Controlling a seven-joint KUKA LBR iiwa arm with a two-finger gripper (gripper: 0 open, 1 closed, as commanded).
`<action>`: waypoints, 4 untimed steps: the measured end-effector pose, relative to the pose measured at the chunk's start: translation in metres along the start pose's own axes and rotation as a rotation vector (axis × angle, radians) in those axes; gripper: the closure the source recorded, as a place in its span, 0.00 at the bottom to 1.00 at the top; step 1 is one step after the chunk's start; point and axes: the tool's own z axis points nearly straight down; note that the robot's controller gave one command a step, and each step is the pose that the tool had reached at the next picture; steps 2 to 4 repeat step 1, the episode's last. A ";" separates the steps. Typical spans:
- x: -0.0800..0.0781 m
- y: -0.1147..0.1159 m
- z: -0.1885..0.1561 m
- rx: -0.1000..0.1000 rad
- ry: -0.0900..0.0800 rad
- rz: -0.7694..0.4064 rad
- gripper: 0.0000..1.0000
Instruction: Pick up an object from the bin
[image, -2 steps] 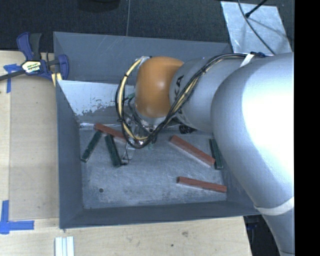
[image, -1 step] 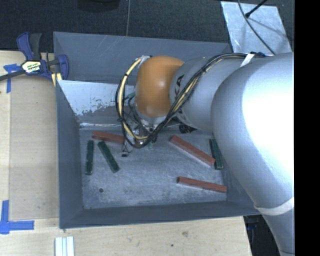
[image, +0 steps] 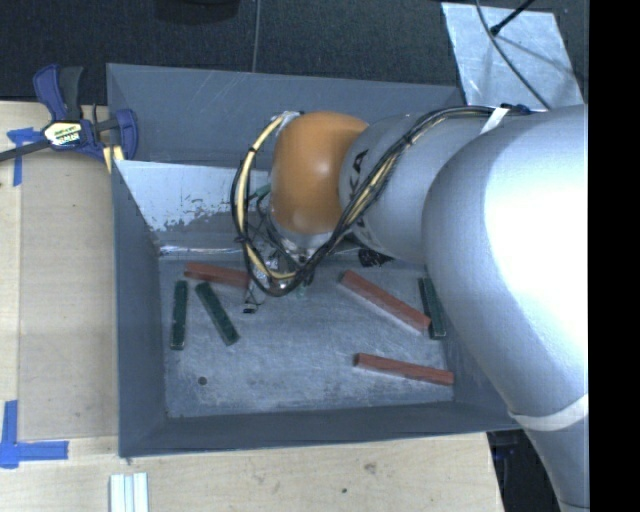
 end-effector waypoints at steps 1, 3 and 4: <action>0.002 -0.009 -0.136 0.001 0.003 -0.028 1.00; 0.002 -0.009 -0.136 0.001 0.003 -0.028 1.00; 0.002 -0.009 -0.136 0.001 0.003 -0.028 1.00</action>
Offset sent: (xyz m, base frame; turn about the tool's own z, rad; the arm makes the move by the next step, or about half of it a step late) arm -0.0053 -0.0093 0.1354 -0.0277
